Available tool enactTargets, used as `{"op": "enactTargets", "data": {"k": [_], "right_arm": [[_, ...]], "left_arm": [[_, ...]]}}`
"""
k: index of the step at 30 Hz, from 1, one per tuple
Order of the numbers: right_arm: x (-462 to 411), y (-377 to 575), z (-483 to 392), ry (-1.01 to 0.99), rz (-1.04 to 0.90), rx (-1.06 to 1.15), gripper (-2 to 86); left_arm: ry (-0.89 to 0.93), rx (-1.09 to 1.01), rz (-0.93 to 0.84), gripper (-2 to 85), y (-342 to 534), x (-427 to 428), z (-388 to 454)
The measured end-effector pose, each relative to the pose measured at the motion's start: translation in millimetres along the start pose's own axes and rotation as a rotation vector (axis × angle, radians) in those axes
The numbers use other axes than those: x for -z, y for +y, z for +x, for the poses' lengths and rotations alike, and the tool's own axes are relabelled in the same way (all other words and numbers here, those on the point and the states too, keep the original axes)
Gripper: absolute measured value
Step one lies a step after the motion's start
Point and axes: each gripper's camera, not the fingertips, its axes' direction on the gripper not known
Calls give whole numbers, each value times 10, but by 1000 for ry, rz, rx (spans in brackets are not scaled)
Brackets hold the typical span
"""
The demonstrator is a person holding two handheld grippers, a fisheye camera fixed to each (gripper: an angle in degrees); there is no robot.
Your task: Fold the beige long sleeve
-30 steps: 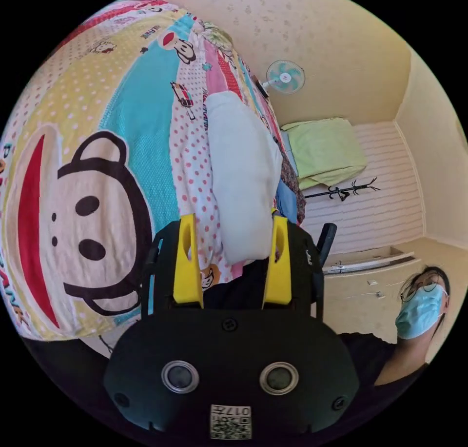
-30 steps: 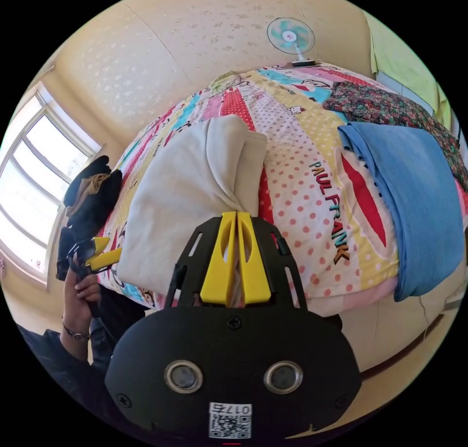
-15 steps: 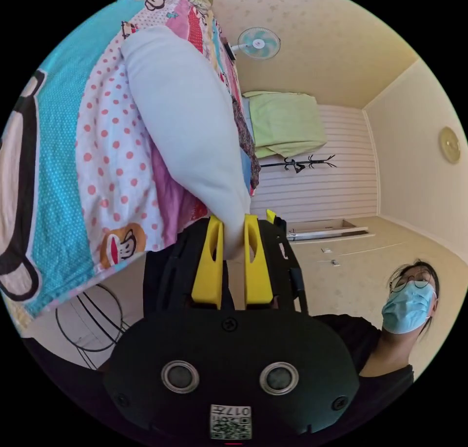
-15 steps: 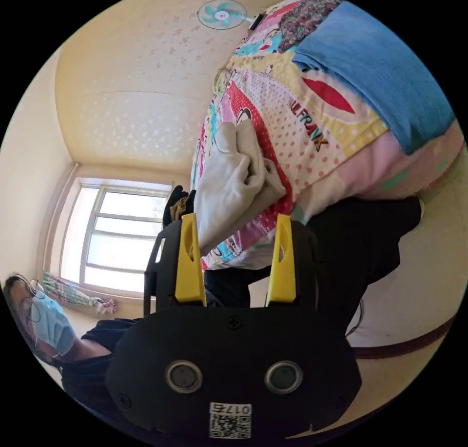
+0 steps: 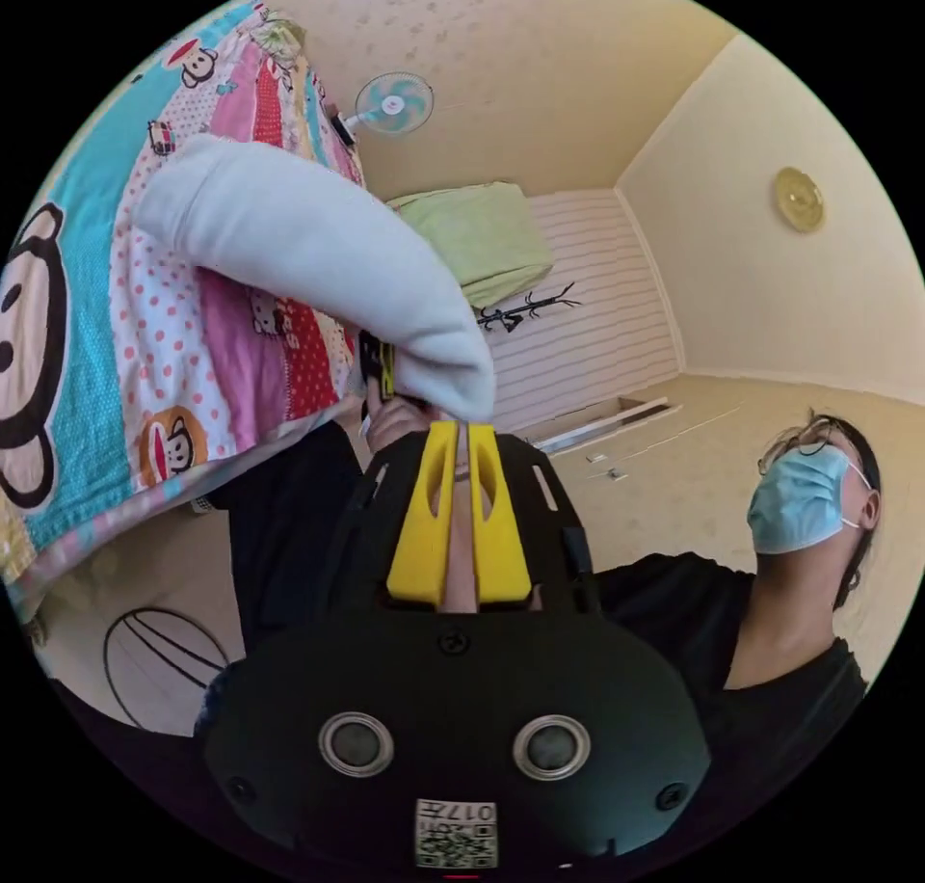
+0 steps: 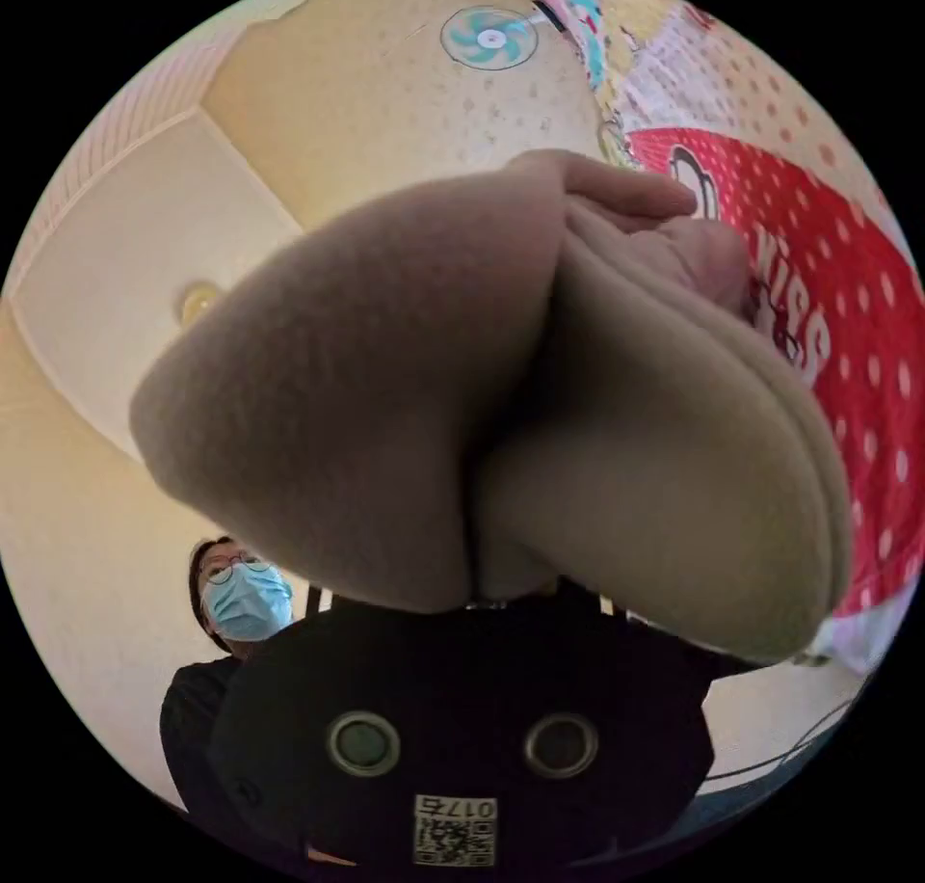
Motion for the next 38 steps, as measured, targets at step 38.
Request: {"op": "enactTargets", "data": {"k": [38], "right_arm": [[-3406, -400, 1198, 1299, -903, 494, 5]], "left_arm": [[-1438, 346, -844, -9, -1493, 984, -1797]]}}
